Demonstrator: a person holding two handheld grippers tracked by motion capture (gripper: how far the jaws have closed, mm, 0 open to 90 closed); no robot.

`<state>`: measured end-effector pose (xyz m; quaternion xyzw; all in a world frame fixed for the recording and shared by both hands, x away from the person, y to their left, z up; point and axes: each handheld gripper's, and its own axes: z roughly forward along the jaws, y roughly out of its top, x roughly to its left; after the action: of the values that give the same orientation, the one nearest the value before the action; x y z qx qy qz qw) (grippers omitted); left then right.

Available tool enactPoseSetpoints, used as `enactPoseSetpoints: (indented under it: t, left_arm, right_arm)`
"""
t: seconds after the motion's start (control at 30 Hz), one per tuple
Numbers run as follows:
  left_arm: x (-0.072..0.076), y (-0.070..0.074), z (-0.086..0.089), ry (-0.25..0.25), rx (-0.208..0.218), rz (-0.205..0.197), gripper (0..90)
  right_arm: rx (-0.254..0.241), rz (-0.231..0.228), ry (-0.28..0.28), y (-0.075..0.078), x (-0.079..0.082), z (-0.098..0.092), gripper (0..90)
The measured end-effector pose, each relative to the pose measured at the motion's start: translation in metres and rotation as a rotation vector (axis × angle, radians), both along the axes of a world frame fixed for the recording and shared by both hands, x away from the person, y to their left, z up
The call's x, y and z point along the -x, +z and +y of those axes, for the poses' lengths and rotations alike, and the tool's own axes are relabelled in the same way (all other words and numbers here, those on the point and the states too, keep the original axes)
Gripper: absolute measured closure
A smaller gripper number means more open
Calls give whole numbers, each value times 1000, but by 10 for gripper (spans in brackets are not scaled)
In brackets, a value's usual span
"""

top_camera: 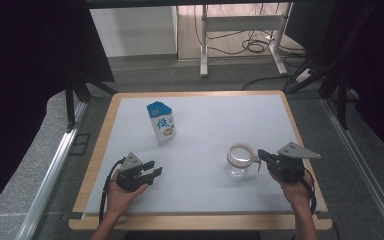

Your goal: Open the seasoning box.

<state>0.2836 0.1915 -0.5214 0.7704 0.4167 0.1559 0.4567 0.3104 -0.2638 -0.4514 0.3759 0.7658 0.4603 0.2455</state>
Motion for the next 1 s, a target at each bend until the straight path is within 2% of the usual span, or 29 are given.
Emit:
enactPoseSetpoints:
  t: [0.27,0.4,0.6,0.83,1.0]
  left_arm:
    - [-5,7,-25,-59,6,9,804]
    - [-11,10,-40,-88,22,5,879]
    - [-22,21,-68,-133,20,-24,899]
    - [-37,25,-95,-172,64,1,896]
    - [-44,33,-112,-196,54,-11,898]
  right_arm:
    - [-10,-2,-3,-1,1,0,900]
    - [-12,-3,-2,-1,2,-1,900]
    - [-17,-3,-2,-2,2,-1,900]
    - [-19,-2,-7,-3,2,-2,900]
    - [-17,-1,-7,-4,2,-2,900]
